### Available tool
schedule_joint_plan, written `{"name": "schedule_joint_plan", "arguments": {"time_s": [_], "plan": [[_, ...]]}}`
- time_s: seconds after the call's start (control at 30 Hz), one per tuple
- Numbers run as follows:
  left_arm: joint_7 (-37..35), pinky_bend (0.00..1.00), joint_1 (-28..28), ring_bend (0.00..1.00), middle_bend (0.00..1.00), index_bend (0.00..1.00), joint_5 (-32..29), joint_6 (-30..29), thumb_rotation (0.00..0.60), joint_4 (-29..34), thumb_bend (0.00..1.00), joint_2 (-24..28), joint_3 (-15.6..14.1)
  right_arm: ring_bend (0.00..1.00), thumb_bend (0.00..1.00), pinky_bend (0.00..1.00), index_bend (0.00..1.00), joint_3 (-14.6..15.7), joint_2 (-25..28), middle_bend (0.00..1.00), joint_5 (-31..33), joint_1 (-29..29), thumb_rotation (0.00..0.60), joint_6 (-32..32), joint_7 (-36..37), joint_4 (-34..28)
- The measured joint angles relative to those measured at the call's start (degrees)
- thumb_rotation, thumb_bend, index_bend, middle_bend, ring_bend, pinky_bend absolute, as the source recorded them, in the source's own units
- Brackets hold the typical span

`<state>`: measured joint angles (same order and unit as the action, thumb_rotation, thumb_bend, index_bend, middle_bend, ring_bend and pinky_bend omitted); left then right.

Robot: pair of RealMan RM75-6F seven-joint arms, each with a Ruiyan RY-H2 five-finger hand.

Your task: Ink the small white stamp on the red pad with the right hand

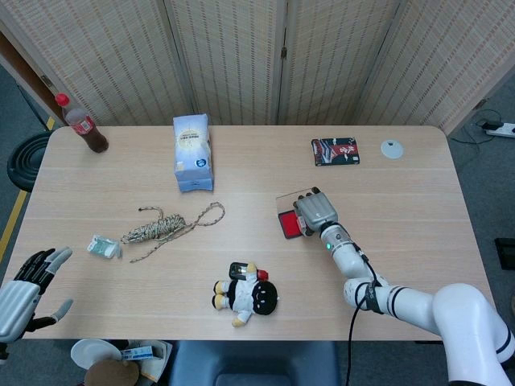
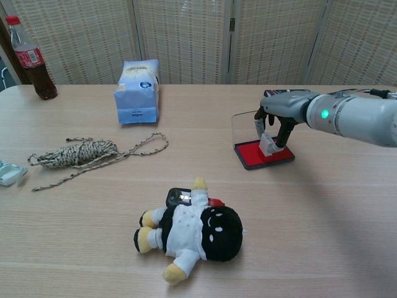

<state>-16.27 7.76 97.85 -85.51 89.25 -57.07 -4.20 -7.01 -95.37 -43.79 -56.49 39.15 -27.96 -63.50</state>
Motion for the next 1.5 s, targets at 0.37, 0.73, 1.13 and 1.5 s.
{"name": "schedule_joint_plan", "arguments": {"time_s": [0.37,0.73,1.13,1.5], "plan": [[2.1,0.06,0.0,0.00,0.00,0.00,-0.5,0.3,0.600,0.3,0.34,-0.5,0.2,0.26,0.28,0.11,0.65,-0.7,4.8,0.31,-1.7,1.3,0.600,3.5,0.7,-7.9],[5.8,0.06,-0.3,0.00,0.00,0.00,-2.0,0.6,0.600,1.9,0.34,-1.0,0.7,0.26,0.28,0.11,0.65,2.5,13.5,0.31,-5.5,6.6,0.600,8.7,1.2,-23.0],[7.1,0.06,-0.9,0.00,0.00,0.00,-1.7,-0.3,0.600,2.7,0.34,-0.9,0.6,0.26,0.29,0.11,0.65,6.8,15.3,0.28,-11.9,11.6,0.600,10.5,4.2,-25.0],[7.4,0.06,-1.2,0.00,0.00,0.00,-1.2,-0.7,0.600,3.0,0.34,-0.8,0.4,0.26,0.29,0.11,0.65,6.9,12.9,0.28,-13.0,12.7,0.600,9.2,5.2,-21.3]]}}
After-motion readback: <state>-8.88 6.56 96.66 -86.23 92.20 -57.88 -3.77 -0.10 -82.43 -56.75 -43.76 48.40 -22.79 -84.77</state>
